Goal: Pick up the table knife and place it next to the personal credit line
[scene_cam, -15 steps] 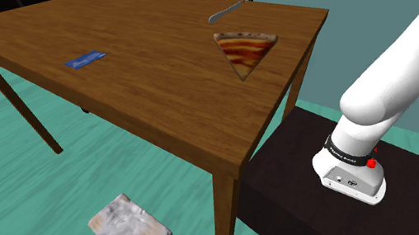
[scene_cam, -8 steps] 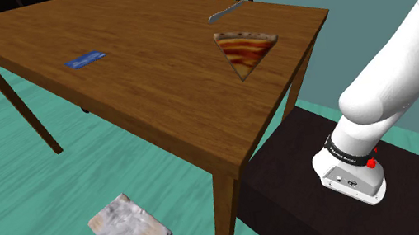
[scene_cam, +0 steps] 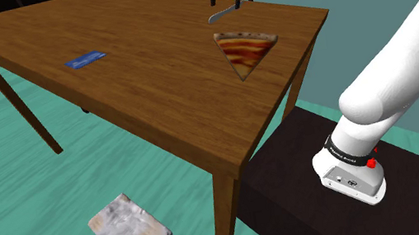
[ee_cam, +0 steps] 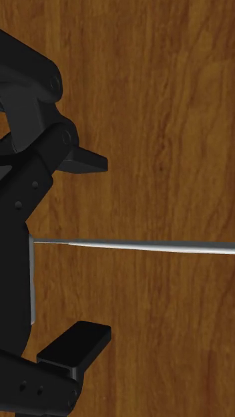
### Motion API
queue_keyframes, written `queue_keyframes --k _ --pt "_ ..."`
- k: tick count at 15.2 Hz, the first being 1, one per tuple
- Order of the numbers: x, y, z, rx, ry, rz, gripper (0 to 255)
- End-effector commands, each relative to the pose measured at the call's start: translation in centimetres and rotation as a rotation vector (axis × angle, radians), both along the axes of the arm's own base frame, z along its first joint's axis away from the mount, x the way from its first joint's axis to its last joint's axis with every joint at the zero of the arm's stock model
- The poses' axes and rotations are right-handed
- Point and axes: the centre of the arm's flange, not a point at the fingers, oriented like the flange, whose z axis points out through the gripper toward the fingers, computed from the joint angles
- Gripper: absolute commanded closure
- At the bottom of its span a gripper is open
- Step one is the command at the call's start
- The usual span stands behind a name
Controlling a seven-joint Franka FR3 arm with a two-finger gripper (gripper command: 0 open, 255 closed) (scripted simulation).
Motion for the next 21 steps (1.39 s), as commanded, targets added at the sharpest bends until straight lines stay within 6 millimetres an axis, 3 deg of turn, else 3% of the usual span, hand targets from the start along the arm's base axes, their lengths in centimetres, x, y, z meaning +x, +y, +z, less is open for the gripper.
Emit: queue_keyframes --k 1,3,4,13,21 --pt "0.0 0.0 0.0 0.000 0.000 0.000 0" --pt "0.0 0.0 0.0 0.000 0.000 0.000 0" --pt "0.0 0.0 0.0 0.000 0.000 0.000 255" --pt "0.0 0.0 0.0 0.000 0.000 0.000 255" --pt "0.0 0.0 4.2 0.000 0.000 0.000 255"
